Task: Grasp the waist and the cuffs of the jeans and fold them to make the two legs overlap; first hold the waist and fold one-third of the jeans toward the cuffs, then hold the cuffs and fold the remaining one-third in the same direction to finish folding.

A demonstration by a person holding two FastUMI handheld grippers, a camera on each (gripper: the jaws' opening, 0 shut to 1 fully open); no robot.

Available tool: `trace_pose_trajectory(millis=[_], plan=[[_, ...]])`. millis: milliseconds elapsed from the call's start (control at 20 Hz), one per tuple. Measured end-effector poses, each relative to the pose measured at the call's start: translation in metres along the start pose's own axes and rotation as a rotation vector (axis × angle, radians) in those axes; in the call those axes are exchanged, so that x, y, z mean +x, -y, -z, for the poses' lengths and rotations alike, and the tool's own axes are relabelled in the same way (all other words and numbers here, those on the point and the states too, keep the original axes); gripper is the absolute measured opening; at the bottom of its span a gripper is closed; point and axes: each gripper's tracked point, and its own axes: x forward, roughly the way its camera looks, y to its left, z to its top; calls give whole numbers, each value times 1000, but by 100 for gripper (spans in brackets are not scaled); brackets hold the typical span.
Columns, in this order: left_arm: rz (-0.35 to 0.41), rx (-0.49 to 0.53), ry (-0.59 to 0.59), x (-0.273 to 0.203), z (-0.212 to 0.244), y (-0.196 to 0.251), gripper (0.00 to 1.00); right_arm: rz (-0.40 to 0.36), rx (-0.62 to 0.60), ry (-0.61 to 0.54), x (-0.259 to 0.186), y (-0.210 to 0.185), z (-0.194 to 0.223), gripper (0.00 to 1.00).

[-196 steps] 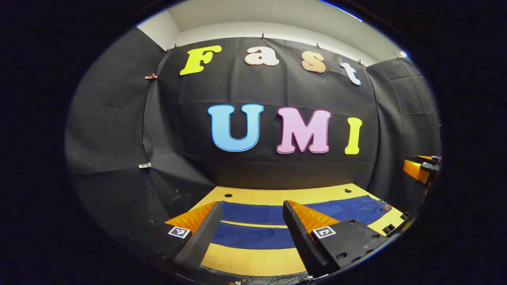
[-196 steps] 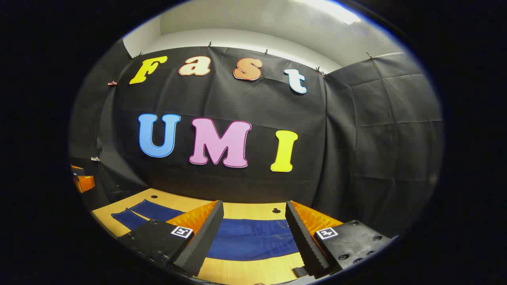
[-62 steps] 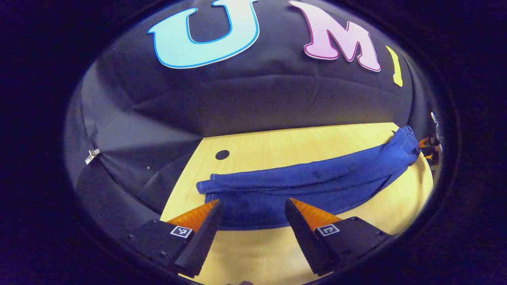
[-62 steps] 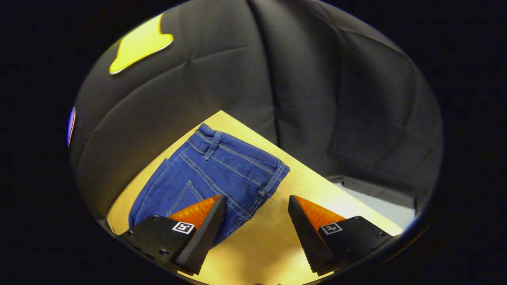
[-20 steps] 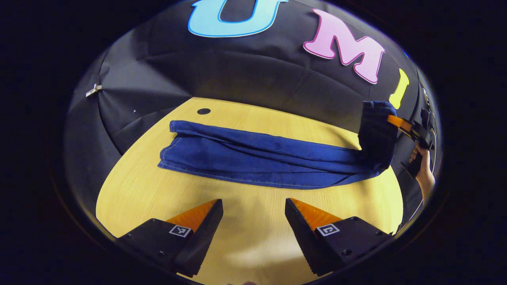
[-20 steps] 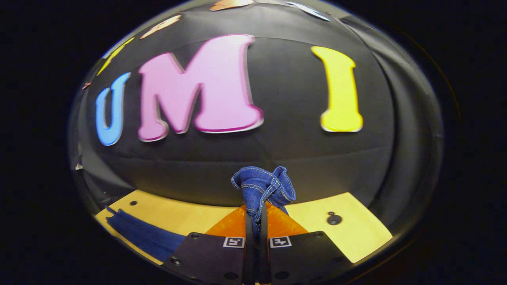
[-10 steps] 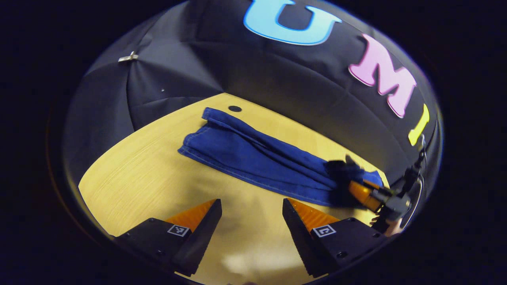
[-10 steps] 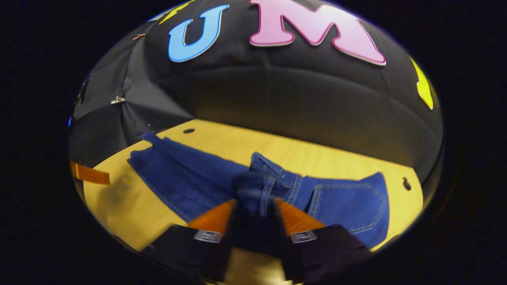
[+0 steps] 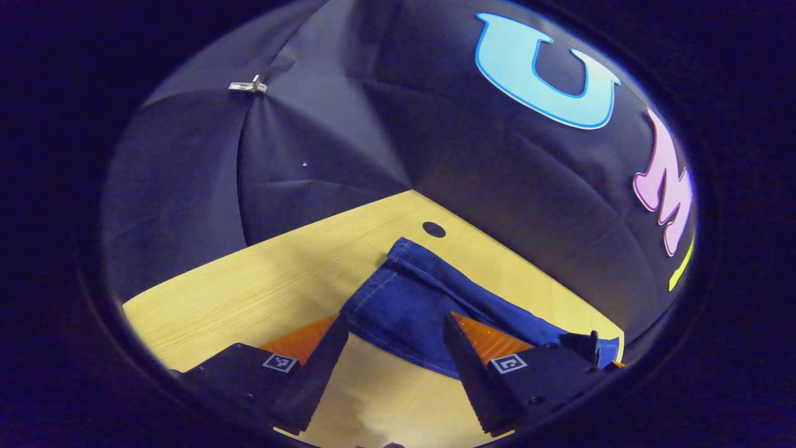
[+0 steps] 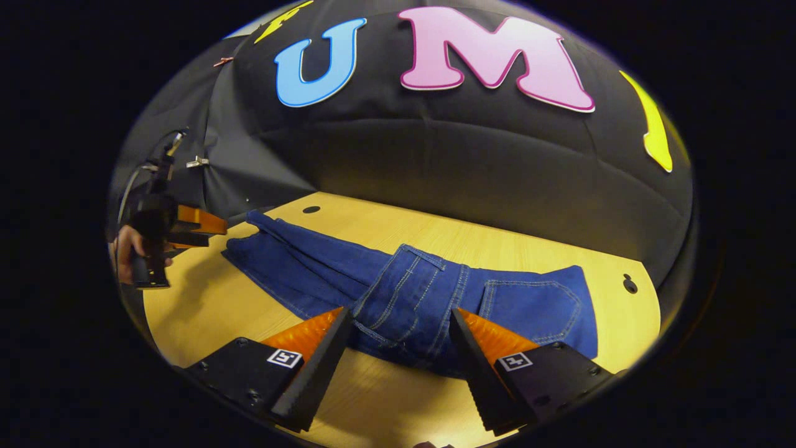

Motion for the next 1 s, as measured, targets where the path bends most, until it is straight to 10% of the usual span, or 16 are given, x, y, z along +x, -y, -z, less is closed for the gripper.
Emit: trace_pose_trajectory(millis=[450, 650, 700, 1000], plan=[[-127, 177, -92, 51, 23, -25, 93, 44, 21, -72, -63, 29, 38, 98], [-67, 148, -116, 57, 31, -6, 73, 84, 55, -98, -67, 50, 45, 98], [-51, 117, -106, 56, 29, -3, 43, 92, 60, -95, -67, 54, 43, 98], [39, -41, -75, 50, 22, 4, 7, 129, 41, -83, -74, 80, 37, 98]])
